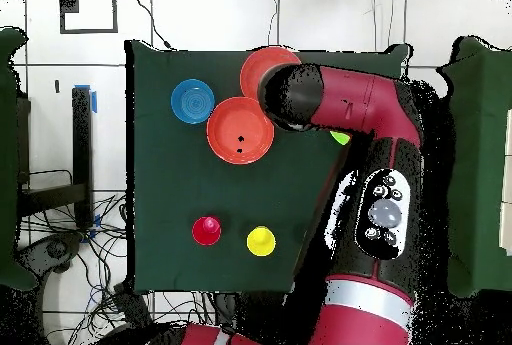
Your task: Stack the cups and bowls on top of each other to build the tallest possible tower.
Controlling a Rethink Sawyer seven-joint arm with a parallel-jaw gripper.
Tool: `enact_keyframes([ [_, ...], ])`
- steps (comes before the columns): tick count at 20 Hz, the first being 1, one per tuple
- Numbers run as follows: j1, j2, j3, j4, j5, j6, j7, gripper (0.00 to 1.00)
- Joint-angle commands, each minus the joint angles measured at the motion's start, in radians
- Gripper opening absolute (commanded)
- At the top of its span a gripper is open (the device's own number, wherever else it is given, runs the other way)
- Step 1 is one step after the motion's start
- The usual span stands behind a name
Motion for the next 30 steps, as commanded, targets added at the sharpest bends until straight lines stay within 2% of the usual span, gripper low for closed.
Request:
enact_keyframes([
  [1,-0.026,0.020,0.145,0.087,-0.086,0.026,-0.249,1.00],
  [20,-0.069,-0.008,0.179,0.086,-0.141,0.047,-0.287,1.00],
  [30,-0.102,-0.017,0.210,0.118,-0.177,0.020,-0.291,1.00],
])
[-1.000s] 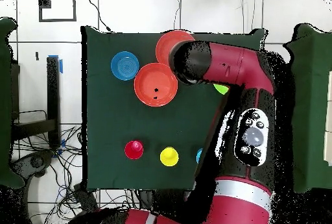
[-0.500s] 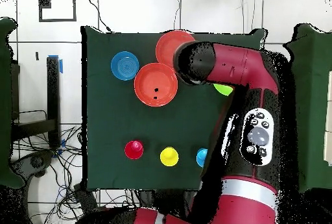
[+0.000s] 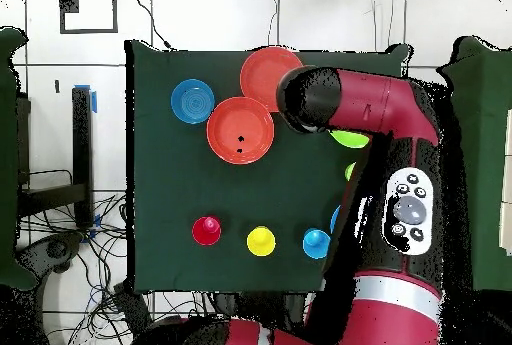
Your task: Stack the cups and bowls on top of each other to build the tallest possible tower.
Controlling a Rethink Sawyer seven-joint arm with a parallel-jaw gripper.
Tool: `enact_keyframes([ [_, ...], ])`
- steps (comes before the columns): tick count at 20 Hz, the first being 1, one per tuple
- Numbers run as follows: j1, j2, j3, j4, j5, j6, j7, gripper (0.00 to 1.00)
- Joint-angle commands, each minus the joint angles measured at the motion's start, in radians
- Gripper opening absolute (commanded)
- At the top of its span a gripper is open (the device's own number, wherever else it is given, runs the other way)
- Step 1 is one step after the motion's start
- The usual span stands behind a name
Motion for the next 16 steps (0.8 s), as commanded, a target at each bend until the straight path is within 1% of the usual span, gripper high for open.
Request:
enact_keyframes([
  [1,-0.029,-0.013,0.127,0.122,-0.094,0.008,-0.293,1.00],
  [3,-0.037,-0.014,0.133,0.129,-0.100,-0.001,-0.297,1.00],
  [6,-0.042,-0.014,0.141,0.116,-0.110,0.022,-0.302,1.00],
  [8,-0.052,-0.022,0.148,0.129,-0.115,0.021,-0.302,1.00],
  [9,-0.058,-0.032,0.151,0.149,-0.120,0.008,-0.299,1.00],
  [12,-0.063,-0.041,0.156,0.167,-0.132,-0.004,-0.285,1.00],
  [16,-0.067,-0.034,0.166,0.177,-0.151,-0.035,-0.260,1.00],
])
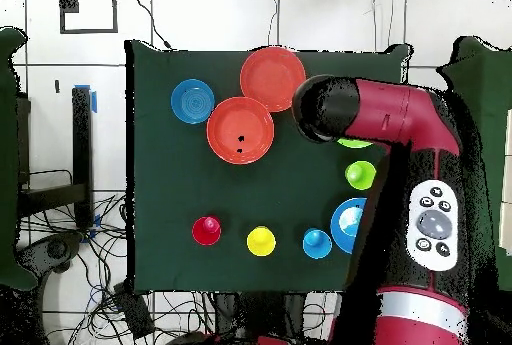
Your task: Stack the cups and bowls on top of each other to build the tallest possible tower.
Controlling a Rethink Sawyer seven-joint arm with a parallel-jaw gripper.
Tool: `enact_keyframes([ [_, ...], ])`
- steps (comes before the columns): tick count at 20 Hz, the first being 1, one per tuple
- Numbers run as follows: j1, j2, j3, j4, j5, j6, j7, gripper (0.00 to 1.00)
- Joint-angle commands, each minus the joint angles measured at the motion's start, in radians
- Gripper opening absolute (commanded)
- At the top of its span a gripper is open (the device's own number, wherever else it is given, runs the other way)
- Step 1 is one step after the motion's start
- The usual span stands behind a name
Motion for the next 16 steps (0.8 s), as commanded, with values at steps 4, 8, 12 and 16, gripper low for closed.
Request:
enact_keyframes([
  [4,-0.015,0.028,0.132,0.132,-0.102,-0.066,-0.241,1.00],
  [8,-0.024,0.030,0.137,0.146,-0.116,-0.102,-0.221,1.00],
  [12,-0.040,0.040,0.152,0.141,-0.126,-0.118,-0.220,1.00],
  [16,-0.057,0.038,0.170,0.162,-0.134,-0.142,-0.214,1.00],
])
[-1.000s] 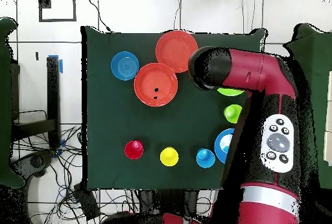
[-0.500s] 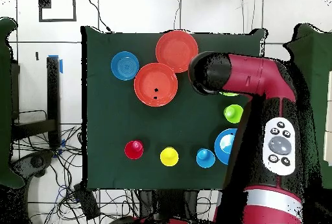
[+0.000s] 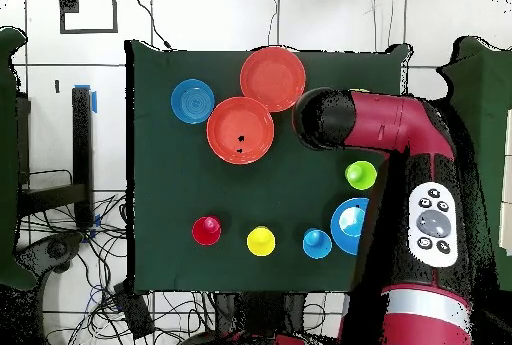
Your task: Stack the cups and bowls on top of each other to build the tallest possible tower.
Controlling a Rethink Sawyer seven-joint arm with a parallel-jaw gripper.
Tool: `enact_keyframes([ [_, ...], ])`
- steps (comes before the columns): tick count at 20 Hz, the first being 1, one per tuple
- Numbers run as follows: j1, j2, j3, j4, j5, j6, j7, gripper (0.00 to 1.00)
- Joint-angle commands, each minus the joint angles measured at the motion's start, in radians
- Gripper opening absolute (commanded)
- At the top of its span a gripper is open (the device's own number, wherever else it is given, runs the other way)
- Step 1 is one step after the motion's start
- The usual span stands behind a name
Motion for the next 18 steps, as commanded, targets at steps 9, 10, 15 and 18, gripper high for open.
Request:
enact_keyframes([
  [9,-0.052,0.038,0.143,0.135,-0.091,-0.102,-0.202,1.00],
  [10,-0.053,0.038,0.145,0.136,-0.093,-0.104,-0.201,1.00],
  [15,-0.056,0.031,0.152,0.137,-0.093,-0.102,-0.197,1.00],
  [18,-0.057,0.030,0.154,0.138,-0.094,-0.101,-0.195,1.00],
])
